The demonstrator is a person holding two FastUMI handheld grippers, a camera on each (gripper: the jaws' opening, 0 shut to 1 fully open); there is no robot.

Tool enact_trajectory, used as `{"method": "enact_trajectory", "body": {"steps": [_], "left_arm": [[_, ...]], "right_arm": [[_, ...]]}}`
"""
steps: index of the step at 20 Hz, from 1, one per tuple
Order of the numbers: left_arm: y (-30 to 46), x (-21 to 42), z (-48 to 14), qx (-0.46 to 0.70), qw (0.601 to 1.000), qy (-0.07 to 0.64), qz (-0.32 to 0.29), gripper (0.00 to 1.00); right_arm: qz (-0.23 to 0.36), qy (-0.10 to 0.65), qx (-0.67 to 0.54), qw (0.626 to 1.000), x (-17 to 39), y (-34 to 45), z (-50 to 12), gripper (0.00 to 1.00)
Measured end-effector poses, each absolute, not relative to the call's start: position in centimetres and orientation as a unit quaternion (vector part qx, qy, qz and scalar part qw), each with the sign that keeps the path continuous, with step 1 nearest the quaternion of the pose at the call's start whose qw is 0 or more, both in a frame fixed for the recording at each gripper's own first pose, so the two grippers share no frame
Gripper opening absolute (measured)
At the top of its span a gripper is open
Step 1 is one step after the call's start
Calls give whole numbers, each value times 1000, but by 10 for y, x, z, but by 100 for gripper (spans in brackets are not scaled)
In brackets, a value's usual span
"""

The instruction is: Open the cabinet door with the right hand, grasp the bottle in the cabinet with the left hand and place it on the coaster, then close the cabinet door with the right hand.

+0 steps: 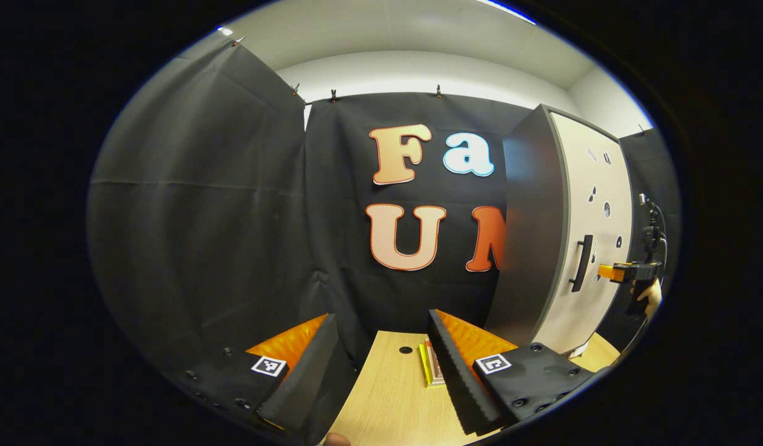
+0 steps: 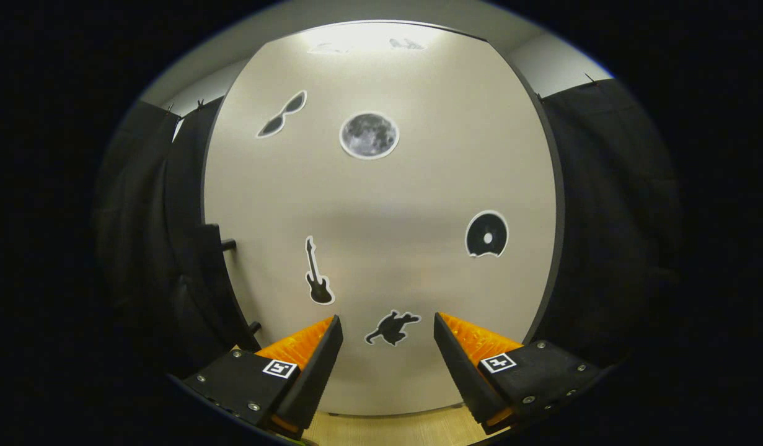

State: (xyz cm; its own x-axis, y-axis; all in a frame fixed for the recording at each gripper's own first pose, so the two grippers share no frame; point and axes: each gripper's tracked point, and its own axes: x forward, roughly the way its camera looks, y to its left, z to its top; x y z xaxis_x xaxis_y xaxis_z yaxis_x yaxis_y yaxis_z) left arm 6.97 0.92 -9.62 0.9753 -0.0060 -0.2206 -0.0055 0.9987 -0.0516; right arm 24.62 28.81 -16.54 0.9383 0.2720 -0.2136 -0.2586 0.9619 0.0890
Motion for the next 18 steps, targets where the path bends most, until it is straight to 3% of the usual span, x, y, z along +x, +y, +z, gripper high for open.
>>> {"method": "enact_trajectory", "body": {"steps": [10, 18], "left_arm": [[18, 79, -31, -24, 998, 63, 2, 95], [18, 80, 22, -37, 999, 30, -16, 95]], "right_arm": [[133, 33, -6, 991, 138, 200, -20, 91], [98, 7, -25, 995, 62, 147, 26, 91]]}}
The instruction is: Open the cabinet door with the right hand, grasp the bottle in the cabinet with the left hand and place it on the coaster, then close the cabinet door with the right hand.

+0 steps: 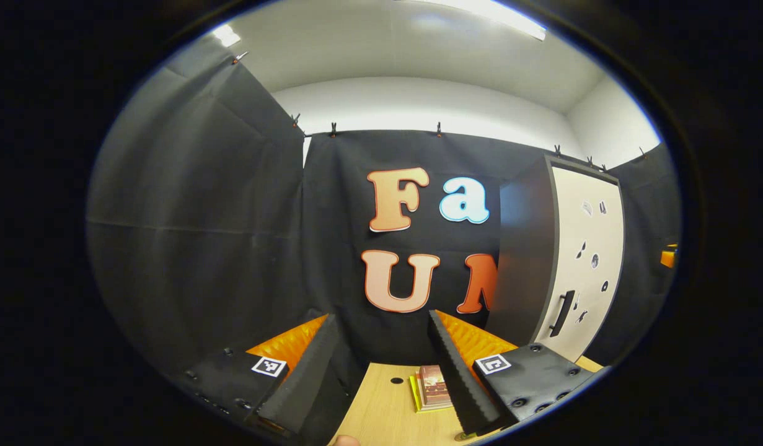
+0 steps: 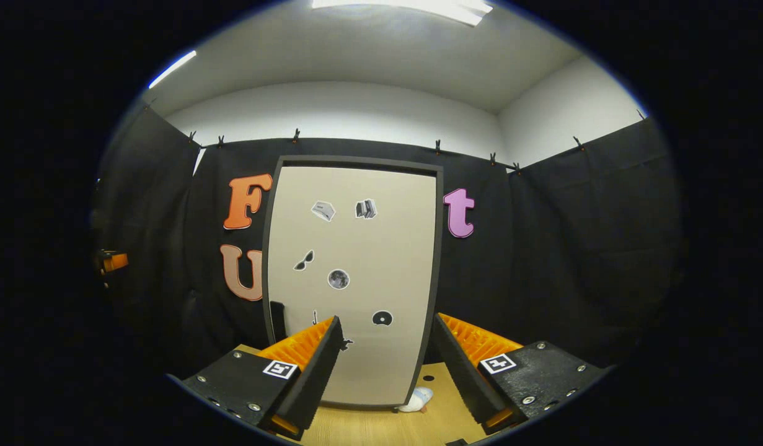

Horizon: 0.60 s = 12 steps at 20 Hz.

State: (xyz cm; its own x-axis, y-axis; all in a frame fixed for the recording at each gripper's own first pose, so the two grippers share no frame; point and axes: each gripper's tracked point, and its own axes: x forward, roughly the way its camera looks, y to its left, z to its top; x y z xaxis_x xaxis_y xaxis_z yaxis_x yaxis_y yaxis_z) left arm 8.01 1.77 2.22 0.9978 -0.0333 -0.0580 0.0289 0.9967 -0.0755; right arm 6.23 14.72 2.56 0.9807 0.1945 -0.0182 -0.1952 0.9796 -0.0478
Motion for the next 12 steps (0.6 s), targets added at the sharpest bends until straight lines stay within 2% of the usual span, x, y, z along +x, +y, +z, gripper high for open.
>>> {"method": "enact_trajectory", "body": {"steps": [5, 12], "left_arm": [[15, 75, 30, -19, 999, 20, -26, 96], [45, 52, 58, -4, 1000, -11, -7, 94]], "right_arm": [[86, -4, -13, 996, 41, 139, 29, 92], [76, -12, -12, 997, 23, 133, 42, 92]]}}
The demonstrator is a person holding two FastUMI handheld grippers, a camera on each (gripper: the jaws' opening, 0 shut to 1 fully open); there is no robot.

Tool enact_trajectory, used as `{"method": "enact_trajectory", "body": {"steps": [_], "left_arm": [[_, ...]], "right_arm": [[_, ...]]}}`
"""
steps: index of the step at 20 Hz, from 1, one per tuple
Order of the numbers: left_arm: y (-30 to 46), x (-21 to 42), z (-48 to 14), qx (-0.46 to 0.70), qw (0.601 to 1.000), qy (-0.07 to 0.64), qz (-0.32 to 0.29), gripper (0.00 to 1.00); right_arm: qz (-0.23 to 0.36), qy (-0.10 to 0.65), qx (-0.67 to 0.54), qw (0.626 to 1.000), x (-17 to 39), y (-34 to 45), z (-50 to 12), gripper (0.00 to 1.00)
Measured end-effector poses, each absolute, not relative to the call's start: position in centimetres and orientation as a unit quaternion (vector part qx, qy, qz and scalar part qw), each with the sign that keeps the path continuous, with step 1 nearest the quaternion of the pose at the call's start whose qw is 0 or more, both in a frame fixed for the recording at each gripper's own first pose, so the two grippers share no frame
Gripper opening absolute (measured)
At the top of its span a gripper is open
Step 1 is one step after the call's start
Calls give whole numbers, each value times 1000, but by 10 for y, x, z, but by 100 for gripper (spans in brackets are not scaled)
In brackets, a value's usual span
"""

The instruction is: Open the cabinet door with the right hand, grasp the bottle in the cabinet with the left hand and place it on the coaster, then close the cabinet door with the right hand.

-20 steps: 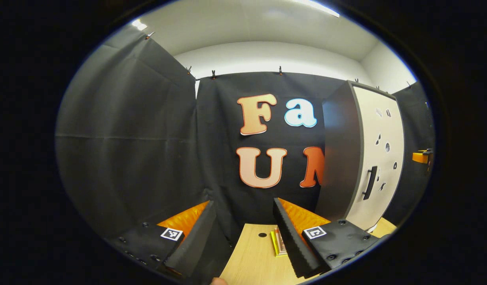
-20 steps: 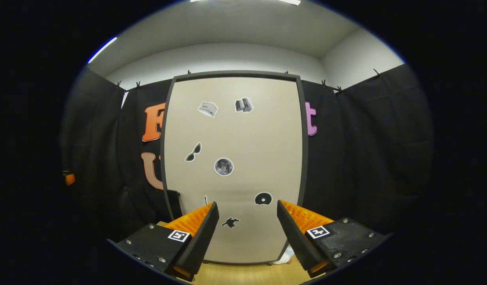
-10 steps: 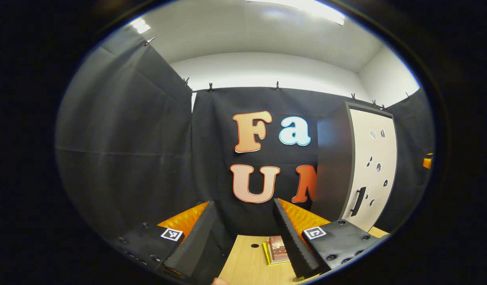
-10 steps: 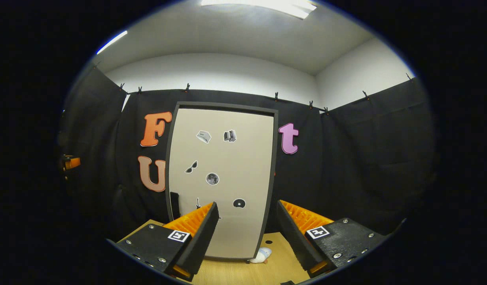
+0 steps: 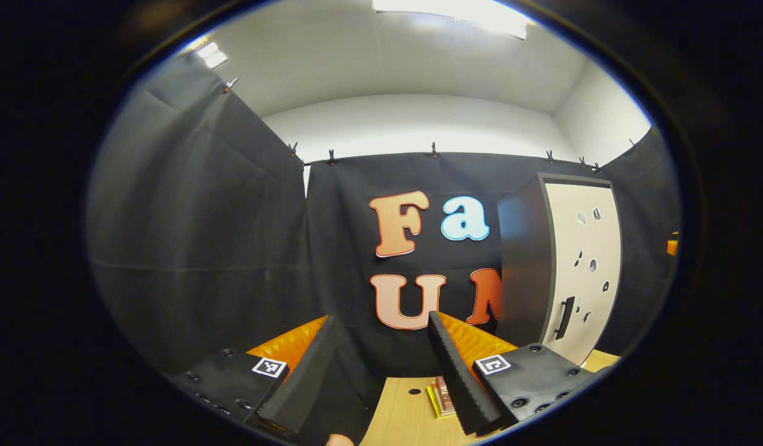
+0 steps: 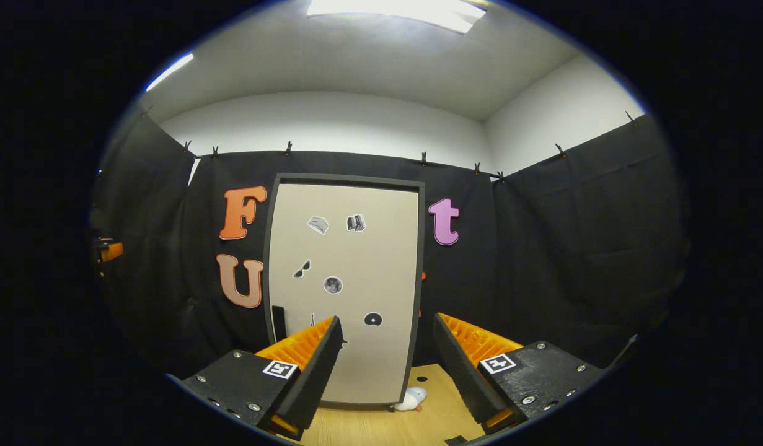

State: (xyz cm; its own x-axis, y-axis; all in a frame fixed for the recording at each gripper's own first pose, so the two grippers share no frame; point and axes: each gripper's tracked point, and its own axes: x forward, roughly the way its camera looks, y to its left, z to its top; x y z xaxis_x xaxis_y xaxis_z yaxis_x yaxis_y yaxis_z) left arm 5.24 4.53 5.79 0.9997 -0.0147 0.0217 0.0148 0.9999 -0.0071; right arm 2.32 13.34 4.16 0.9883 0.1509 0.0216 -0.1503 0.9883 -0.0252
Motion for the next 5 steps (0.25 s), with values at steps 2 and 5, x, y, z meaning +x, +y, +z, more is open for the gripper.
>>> {"method": "enact_trajectory", "body": {"steps": [2, 5], "left_arm": [[52, 50, 56, -13, 1000, -6, -3, 94], [61, 47, 44, -26, 1000, 11, 2, 95]], "right_arm": [[74, -12, -14, 997, 17, 133, 45, 92], [72, -12, -18, 997, 10, 132, 51, 92]]}}
